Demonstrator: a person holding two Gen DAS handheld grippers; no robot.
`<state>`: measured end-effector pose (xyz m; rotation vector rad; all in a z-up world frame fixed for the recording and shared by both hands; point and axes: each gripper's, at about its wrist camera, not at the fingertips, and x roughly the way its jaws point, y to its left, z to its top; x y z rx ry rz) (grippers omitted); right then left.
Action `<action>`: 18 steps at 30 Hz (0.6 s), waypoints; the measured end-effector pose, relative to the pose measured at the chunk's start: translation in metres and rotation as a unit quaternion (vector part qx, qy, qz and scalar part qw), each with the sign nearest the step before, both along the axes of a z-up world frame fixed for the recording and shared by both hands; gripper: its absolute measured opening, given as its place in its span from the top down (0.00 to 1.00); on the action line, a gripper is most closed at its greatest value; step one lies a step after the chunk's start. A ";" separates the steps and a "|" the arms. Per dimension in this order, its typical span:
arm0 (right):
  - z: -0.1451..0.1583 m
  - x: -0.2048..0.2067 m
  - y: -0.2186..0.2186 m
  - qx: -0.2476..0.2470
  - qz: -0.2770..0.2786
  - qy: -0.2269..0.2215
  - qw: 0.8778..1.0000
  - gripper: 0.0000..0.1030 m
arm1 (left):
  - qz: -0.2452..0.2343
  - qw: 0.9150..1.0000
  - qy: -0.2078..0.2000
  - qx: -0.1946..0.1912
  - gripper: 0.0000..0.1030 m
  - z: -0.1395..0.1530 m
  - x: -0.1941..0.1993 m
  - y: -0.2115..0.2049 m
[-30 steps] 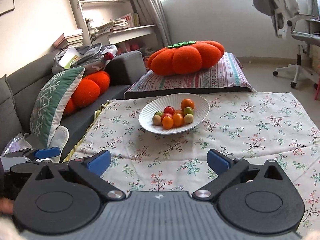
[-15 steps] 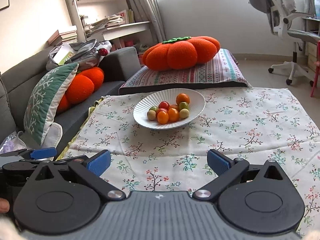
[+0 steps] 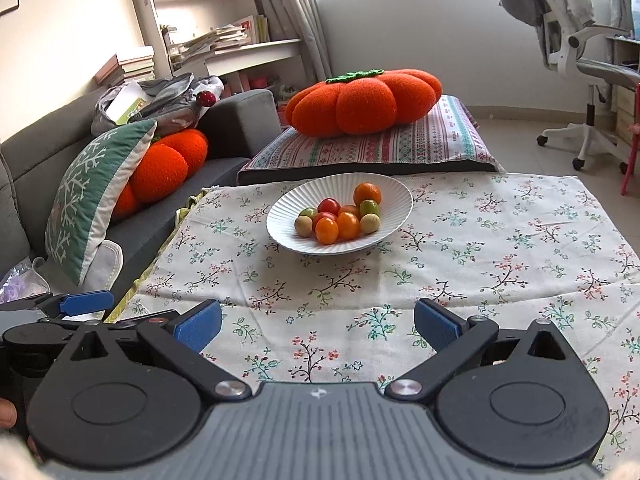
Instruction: Organize fruits
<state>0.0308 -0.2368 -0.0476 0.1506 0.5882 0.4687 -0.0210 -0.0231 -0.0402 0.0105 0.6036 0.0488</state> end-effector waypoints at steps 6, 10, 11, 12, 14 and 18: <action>0.000 0.000 0.000 -0.002 0.001 0.000 1.000 0.00 | 0.001 1.000 -0.009 0.010 0.13 0.001 -0.002 -0.002; 0.000 0.000 0.001 -0.002 0.000 0.000 1.000 0.00 | -0.002 1.000 -0.010 0.011 0.13 0.001 -0.002 -0.003; 0.000 0.000 0.001 -0.002 0.000 0.000 1.000 0.00 | -0.003 1.000 -0.009 0.010 0.13 0.001 -0.001 -0.003; 0.000 0.000 0.001 -0.002 -0.001 0.000 1.000 0.00 | -0.004 1.000 -0.008 0.008 0.13 0.001 -0.001 -0.002; 0.000 0.000 0.001 -0.002 -0.001 -0.001 1.000 0.00 | -0.005 1.000 -0.006 0.003 0.13 0.000 0.000 -0.001; -0.001 0.000 0.002 -0.004 -0.002 -0.002 1.000 0.00 | -0.006 1.000 -0.007 0.005 0.13 0.001 0.000 -0.002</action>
